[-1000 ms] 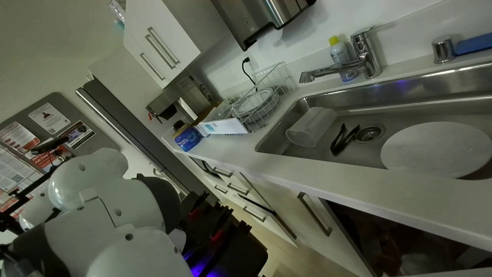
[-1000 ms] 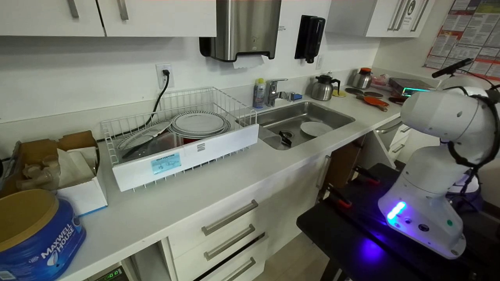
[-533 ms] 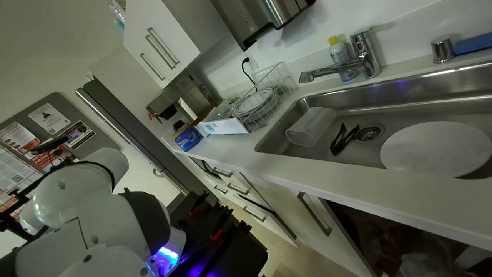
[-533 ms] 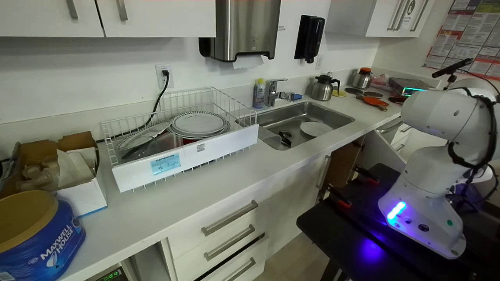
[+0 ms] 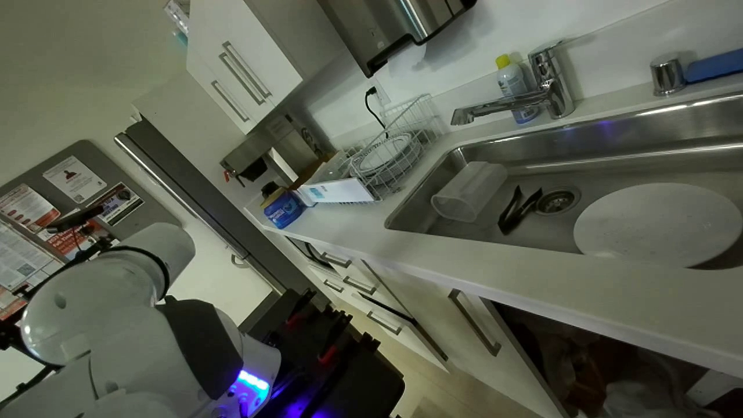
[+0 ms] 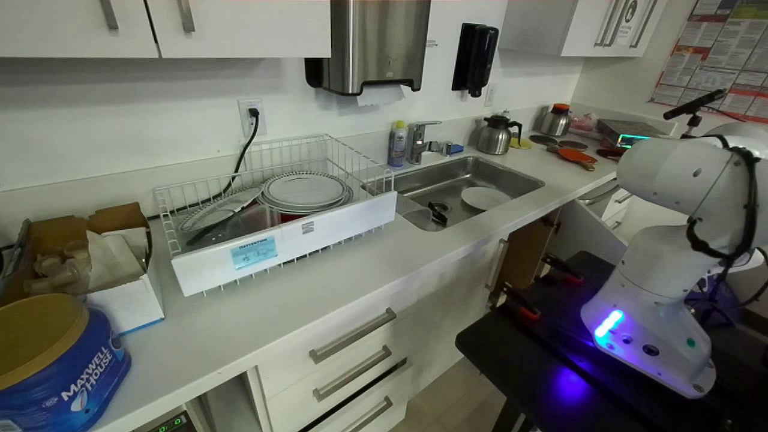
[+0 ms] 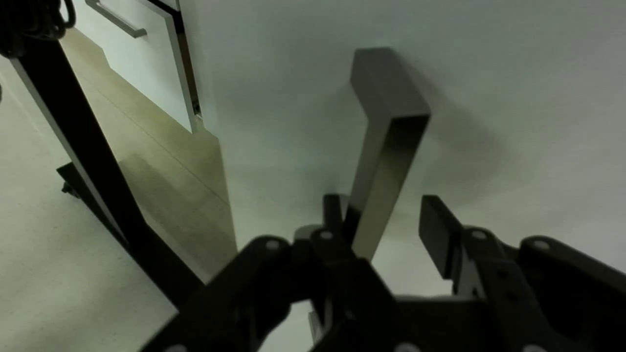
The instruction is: Open the bottom right cupboard door
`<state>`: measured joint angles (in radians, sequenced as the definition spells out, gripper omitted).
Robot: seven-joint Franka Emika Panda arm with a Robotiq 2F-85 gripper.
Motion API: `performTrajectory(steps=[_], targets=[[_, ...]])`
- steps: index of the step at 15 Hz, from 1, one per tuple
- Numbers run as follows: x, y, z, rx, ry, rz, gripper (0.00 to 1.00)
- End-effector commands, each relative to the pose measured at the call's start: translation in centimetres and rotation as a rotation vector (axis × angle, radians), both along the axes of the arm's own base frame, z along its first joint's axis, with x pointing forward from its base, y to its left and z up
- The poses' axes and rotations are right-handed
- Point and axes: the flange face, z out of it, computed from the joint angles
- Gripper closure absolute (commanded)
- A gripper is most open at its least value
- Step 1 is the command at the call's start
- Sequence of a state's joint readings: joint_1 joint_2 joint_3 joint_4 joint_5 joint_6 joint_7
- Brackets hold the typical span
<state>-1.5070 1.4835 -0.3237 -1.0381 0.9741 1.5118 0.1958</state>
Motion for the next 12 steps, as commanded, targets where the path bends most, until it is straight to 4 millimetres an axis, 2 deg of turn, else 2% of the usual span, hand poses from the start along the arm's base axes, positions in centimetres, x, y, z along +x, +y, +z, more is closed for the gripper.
performTrajectory(steps=[1, 4, 12], targets=[[1.7, -2.2, 3.9, -0.117, -0.052, 0.032, 0.21], [2.2, -2.4, 5.1, -0.195, 0.039, 0.116, 0.0], [4.8, -2.4, 9.2, -0.52, 0.363, 0.325, 0.0]])
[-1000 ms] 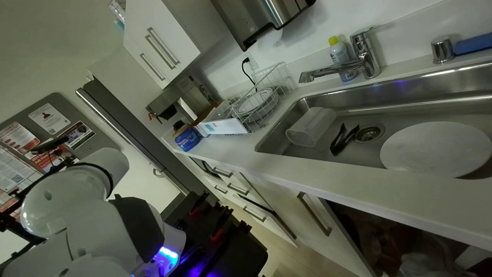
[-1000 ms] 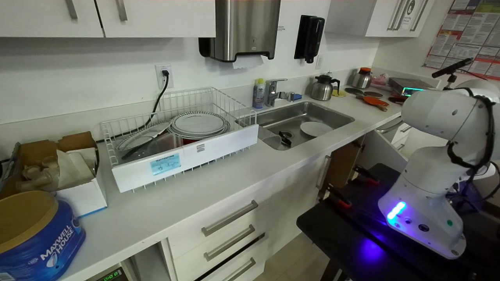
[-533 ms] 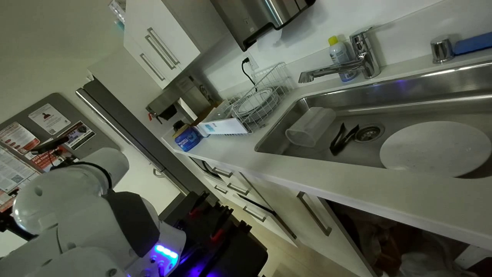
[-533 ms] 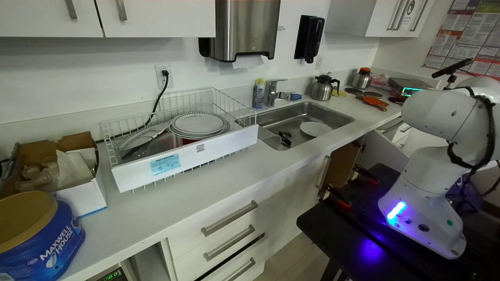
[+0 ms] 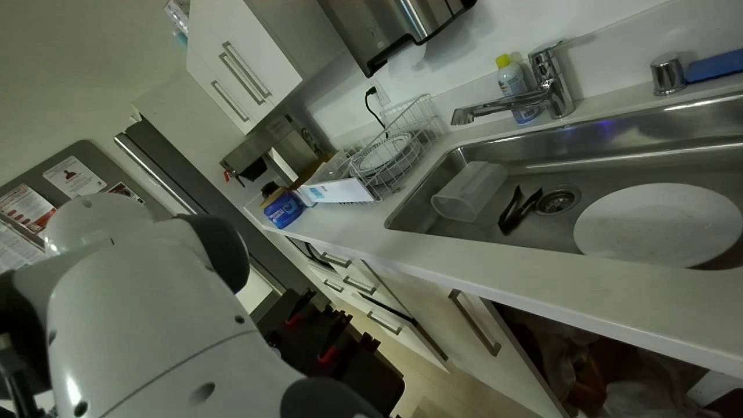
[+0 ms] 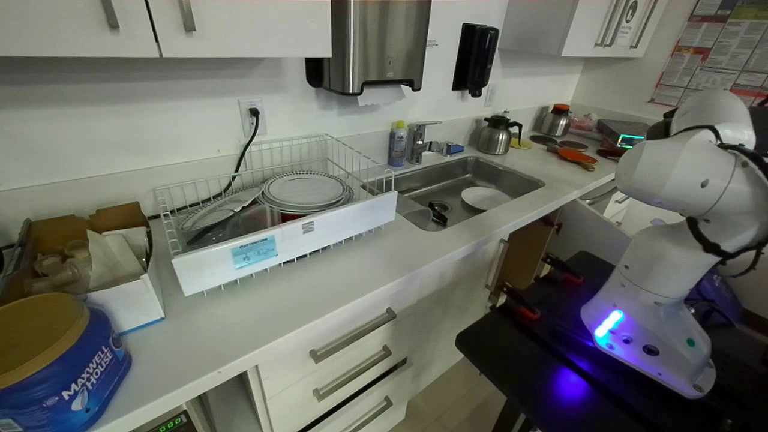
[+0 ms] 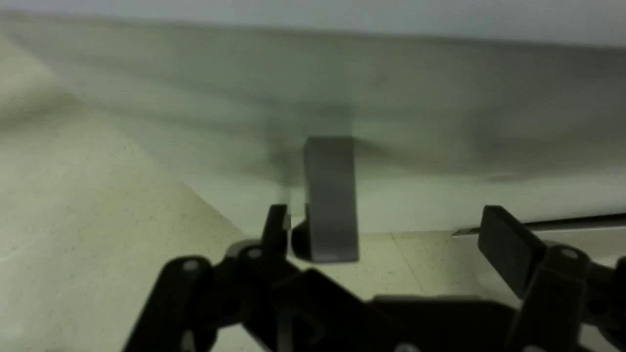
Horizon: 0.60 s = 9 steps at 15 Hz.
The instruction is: Open the bottom right cupboard door
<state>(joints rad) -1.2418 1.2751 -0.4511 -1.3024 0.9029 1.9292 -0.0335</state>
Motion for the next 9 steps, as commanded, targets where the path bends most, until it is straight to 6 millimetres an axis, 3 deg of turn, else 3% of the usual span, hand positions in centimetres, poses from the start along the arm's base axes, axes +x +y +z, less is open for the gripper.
performTrajectory(steps=[1, 9], targets=[[1.1, 1.6, 3.3, -0.153, 0.107, 0.069, 0.0], [2.3, 5.5, 9.5, -0.491, 0.249, 0.188, 0.0]])
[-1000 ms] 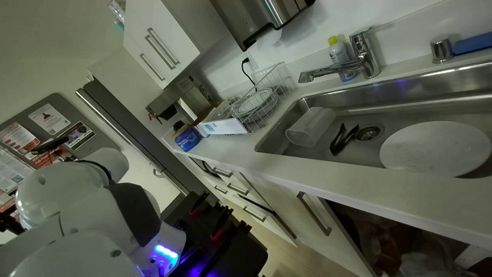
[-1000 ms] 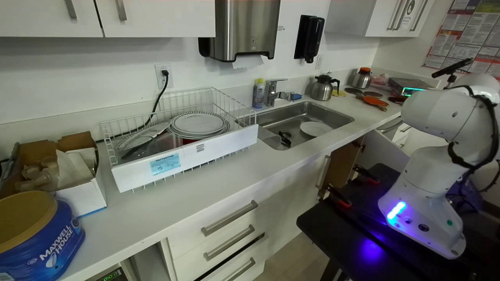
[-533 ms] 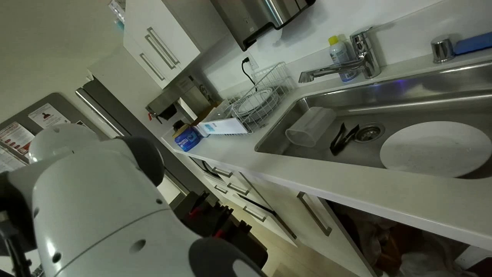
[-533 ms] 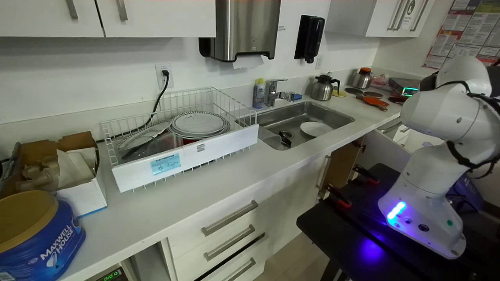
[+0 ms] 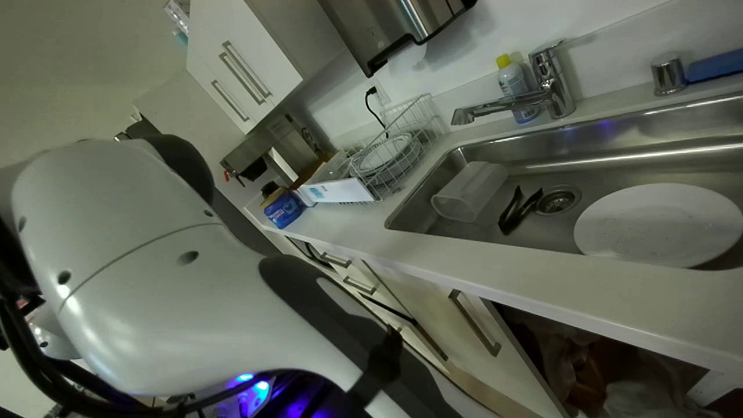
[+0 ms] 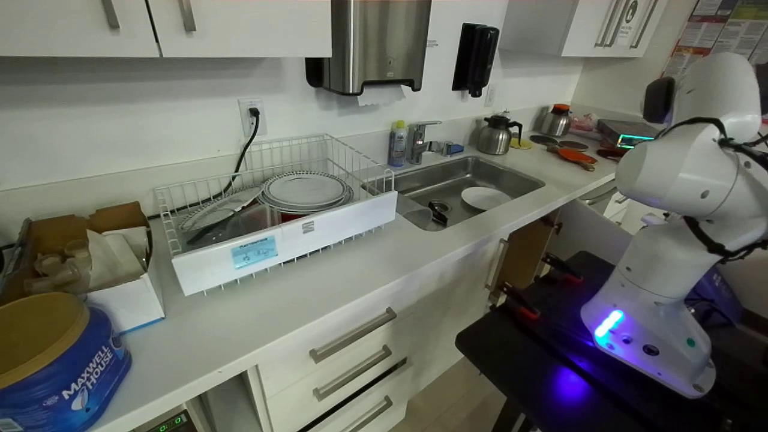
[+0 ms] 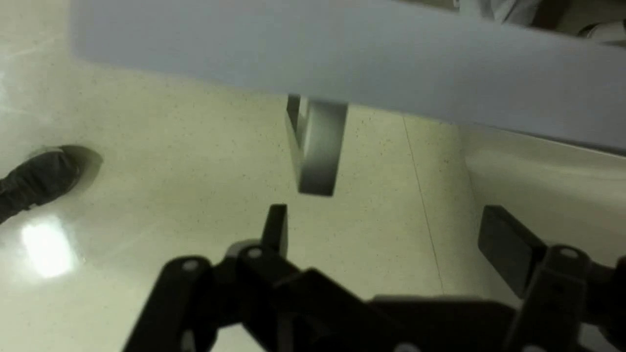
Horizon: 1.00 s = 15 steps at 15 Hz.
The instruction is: Open the bottom right cupboard door
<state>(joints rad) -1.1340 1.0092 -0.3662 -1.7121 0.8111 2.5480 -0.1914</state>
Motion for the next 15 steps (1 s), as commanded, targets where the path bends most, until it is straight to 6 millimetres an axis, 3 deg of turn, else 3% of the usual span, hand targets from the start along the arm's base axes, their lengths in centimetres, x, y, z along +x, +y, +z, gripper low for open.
performTrajectory(steps=[1, 6, 10, 15], targets=[[-0.1, 3.9, 4.8, -0.126, 0.035, 0.061, 0.0], [0.5, 8.6, 11.2, -0.326, 0.082, 0.15, 0.0], [2.4, 12.1, 16.7, -0.423, 0.048, 0.259, 0.0], [4.1, 16.6, 21.6, -0.468, -0.039, 0.377, 0.0]])
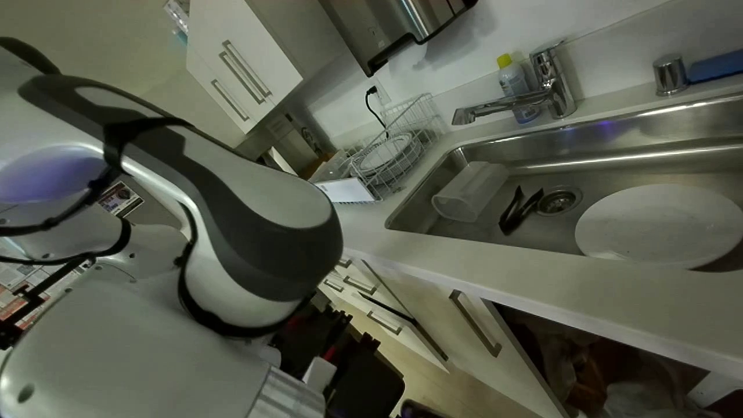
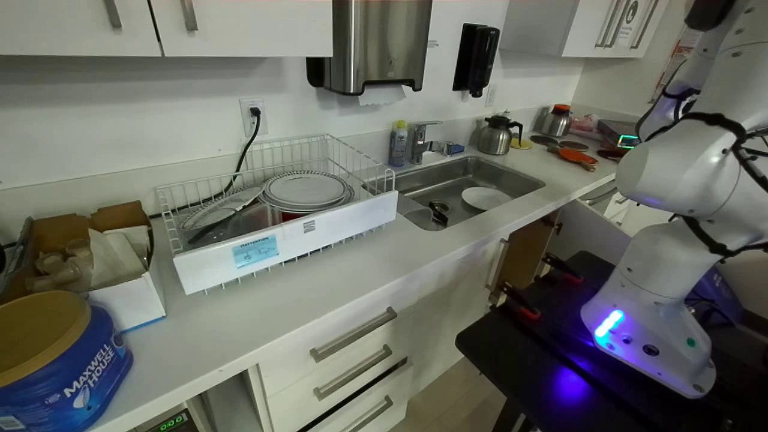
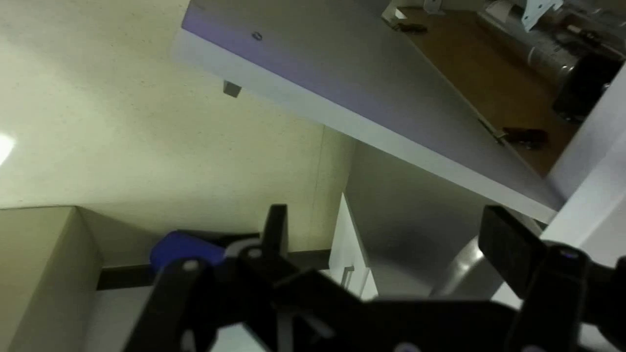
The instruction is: Open the bottom right cupboard door
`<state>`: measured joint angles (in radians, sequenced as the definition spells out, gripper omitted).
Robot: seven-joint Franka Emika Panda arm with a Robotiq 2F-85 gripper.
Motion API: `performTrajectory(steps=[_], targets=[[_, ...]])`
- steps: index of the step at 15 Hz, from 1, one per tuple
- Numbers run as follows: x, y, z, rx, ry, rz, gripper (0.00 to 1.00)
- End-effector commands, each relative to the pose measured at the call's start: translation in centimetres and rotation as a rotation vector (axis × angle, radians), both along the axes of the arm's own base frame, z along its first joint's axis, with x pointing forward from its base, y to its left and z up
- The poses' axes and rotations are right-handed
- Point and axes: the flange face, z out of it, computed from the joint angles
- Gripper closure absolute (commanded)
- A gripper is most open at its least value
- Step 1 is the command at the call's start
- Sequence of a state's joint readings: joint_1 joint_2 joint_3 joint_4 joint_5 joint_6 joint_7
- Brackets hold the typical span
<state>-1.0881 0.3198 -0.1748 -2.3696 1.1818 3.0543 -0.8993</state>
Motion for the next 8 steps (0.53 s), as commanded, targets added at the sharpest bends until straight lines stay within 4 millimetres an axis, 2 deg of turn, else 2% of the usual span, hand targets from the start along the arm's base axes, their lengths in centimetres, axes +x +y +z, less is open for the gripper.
performTrajectory(steps=[1, 4, 8], targets=[[0.4, 4.3, 3.7, -0.016, -0.051, 0.082, 0.0], [0.7, 6.5, 4.9, -0.01, -0.08, 0.103, 0.0], [0.8, 8.4, 5.3, 0.012, -0.094, 0.132, 0.0]])
